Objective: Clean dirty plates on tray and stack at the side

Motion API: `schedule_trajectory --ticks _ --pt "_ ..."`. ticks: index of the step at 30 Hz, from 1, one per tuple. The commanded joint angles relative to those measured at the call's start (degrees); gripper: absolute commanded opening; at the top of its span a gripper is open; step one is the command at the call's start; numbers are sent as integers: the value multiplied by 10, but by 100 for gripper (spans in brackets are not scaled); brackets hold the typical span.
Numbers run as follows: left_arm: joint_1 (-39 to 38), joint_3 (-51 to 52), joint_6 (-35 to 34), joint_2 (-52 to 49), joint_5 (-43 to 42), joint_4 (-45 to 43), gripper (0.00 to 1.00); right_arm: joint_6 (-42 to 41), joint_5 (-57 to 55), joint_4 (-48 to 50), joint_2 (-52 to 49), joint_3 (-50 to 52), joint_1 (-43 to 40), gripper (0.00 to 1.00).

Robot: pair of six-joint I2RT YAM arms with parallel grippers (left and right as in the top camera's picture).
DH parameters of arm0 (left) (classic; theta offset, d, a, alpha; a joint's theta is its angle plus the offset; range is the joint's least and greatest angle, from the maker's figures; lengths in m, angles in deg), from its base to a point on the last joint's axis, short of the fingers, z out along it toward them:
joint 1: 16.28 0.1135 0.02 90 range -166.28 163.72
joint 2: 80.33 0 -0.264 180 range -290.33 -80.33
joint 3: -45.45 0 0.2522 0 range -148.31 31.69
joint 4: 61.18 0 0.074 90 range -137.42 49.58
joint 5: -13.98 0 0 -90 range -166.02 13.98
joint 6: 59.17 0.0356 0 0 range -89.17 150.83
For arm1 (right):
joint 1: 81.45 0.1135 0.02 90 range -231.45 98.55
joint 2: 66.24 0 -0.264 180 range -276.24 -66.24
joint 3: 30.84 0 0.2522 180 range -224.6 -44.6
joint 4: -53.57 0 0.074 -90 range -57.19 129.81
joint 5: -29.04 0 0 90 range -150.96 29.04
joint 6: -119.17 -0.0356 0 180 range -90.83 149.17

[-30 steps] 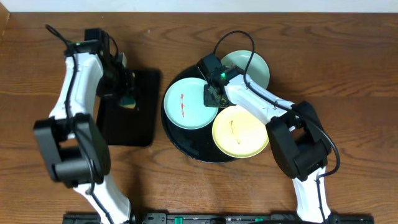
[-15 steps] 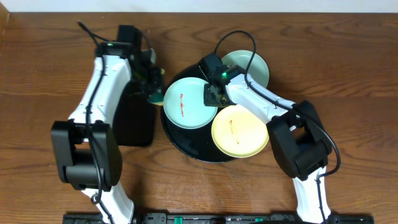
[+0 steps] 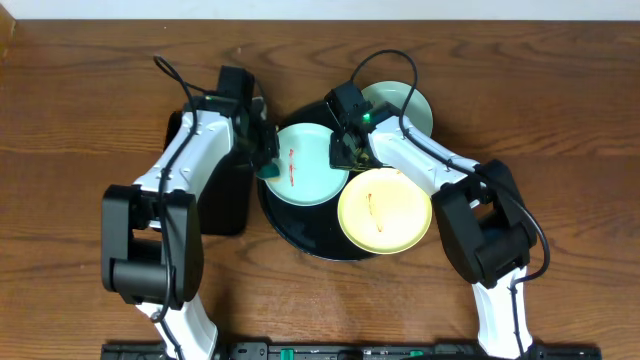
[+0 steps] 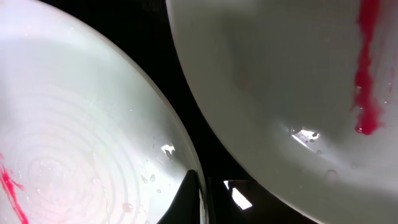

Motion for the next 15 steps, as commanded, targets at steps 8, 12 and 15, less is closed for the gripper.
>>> schedule_trajectory --ticks 8,12,15 --pt "-50 7 -36 -2 48 -35 7 1 22 9 -22 15 6 1" --pt "-61 9 -91 -5 142 -36 7 1 22 9 -22 16 6 1" --pt "-61 9 -101 -15 171 -51 8 1 22 9 -22 18 6 1"
